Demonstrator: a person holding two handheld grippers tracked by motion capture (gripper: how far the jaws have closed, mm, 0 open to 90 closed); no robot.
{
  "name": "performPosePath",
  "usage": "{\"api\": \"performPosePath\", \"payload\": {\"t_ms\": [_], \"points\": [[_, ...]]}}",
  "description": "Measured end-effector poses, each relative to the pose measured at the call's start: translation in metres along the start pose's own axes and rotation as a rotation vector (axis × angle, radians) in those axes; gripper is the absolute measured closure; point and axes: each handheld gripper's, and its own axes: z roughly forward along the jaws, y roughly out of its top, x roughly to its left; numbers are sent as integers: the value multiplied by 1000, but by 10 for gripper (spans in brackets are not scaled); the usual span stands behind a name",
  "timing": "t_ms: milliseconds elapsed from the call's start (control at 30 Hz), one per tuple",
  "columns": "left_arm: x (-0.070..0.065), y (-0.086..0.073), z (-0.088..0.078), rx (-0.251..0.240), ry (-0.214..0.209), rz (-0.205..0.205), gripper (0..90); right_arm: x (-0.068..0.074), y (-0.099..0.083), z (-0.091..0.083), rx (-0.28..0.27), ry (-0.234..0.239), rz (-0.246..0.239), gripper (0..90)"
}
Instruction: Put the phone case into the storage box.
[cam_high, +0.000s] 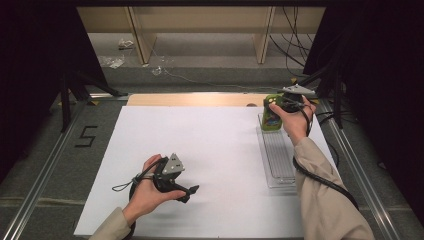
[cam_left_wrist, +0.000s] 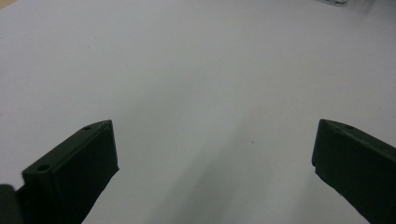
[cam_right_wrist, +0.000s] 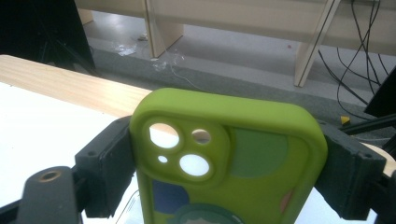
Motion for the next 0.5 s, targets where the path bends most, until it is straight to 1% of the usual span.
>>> {"api": "performPosePath", "payload": {"t_ms": [500], "points": [[0,0,0,1,-1,1,0,3,-3,6,4,-27,-3,167]]}}
